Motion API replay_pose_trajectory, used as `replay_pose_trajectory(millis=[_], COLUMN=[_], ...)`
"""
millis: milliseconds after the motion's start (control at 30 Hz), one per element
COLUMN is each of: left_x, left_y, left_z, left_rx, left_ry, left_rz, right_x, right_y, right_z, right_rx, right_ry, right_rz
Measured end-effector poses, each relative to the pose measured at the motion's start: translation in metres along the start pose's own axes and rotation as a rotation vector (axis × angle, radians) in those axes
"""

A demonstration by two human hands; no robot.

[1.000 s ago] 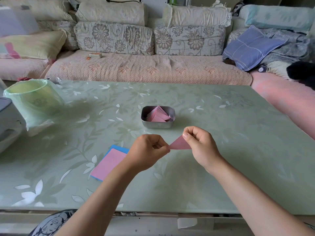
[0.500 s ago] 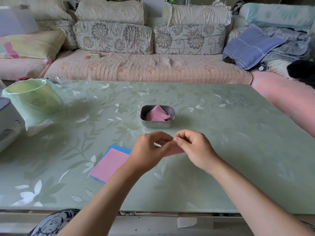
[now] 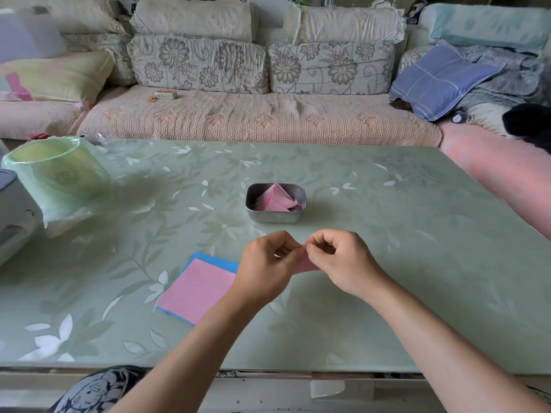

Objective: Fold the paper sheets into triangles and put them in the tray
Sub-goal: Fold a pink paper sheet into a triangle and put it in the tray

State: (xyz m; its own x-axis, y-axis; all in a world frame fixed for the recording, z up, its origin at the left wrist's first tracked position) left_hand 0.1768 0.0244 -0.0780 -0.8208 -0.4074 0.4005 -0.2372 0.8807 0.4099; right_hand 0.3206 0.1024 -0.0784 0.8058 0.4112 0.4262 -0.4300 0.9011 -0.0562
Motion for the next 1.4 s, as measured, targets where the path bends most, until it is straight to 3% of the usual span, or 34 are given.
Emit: replay_pose_trajectory(millis=[200,433,633,800,933,1267,1400], left_x=[-0.002,0.018,0.022,0.023,0.036,0.078,0.076], left_y=[0.003,0.011,0.015,0.022,0.029,0.046,0.047], left_z=[-0.001,0.000,0.001,0.000,0.005,0.047,0.051], left_rx=[0.083,-0.001,-0.059,-0.151,-0.171,0.096,0.013], left_ry=[-0.159,-0.012,0.130,0.103,0.115,0.347,0.389], left_rz=[-0.122,-0.235,-0.191,-0.073,0.013,0.210,0.135], right_x=[0.004,0.011,0.008,-0.003,-0.006,0.001,0.002], right_y=[0.005,0.009,0.010,0.006,0.012,0.061,0.103], right_z=[-0.004,-0.010,-0.011,0.007,0.011,0.033,0.051], right_rx=[0.001,-0.008,-0.032,0.140,0.124,0.086,0.062], right_ry=[0.002,-0.006,-0.083,-0.047,0.020,-0.038,-0.159], right_rz=[-0.046,-0.081,-0.122,-0.110,-0.132,-0.196,-0.227])
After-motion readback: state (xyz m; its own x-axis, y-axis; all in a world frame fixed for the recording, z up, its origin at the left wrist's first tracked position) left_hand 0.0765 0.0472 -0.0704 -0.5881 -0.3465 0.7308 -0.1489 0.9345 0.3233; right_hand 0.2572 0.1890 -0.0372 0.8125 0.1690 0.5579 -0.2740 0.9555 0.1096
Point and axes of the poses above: each hand's wrist, its own y-axis towards the middle knuckle, its own x-axis out of the back of the hand, z = x × y, the point moved 2 cm from there along y, towards the middle knuckle, and after that the axes turned 13 degrees about -x, right-handed, at the moved point
